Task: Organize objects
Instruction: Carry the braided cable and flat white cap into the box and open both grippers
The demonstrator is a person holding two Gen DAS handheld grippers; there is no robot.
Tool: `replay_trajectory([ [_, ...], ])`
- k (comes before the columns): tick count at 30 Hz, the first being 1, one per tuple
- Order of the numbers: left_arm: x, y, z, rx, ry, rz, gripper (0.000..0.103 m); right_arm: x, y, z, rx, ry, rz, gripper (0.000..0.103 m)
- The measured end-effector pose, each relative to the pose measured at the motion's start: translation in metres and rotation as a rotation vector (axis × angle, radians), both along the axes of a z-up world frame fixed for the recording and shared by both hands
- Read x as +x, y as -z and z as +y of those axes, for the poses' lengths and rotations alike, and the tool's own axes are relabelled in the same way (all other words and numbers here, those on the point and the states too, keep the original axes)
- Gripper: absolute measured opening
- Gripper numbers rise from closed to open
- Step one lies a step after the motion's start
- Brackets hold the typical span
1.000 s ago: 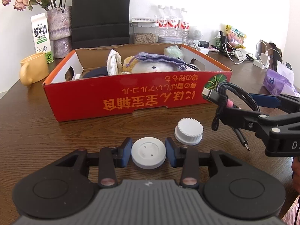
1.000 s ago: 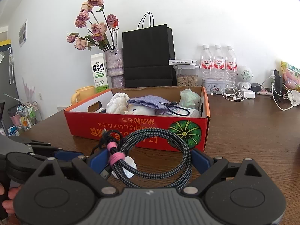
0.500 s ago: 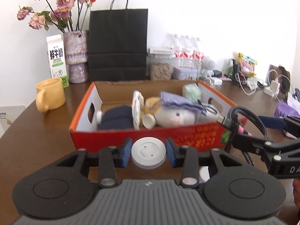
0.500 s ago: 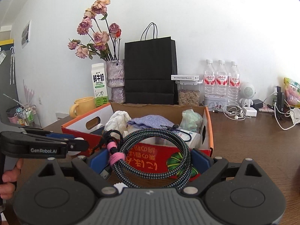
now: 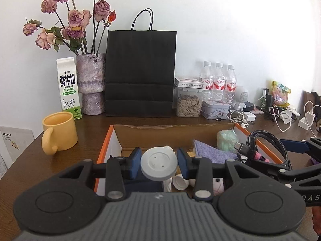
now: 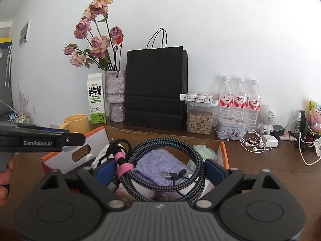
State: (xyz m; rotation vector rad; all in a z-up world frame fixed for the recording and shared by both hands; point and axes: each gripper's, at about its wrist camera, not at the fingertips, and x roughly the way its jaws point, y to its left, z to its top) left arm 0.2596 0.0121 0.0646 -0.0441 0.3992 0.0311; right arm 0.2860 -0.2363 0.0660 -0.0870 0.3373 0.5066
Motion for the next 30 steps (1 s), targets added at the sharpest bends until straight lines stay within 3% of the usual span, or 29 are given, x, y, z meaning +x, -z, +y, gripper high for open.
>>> replay_trajectory([
  [13,0.053,0.007,0.006,-0.027,-0.028,0.002,0.040,0.064,0.009,0.024,-0.023,0.021,0.052,0.094],
  [15,0.057,0.009,0.008,-0.032,-0.038,-0.002,0.049,0.068,0.014,0.025,-0.030,0.030,0.062,0.095],
  [17,0.058,0.010,0.010,-0.037,-0.049,-0.008,0.089,0.069,0.017,0.023,-0.021,0.037,0.062,0.103],
  [18,0.057,0.011,0.010,-0.034,-0.054,-0.021,0.094,0.069,0.018,0.022,-0.016,0.037,0.061,0.103],
  [21,0.055,0.010,0.010,-0.025,-0.064,-0.036,0.103,0.068,0.017,0.019,-0.003,0.036,0.058,0.103],
  [30,0.041,0.006,0.007,-0.028,-0.075,-0.042,0.103,0.050,0.010,0.013,0.012,0.035,0.027,0.103],
])
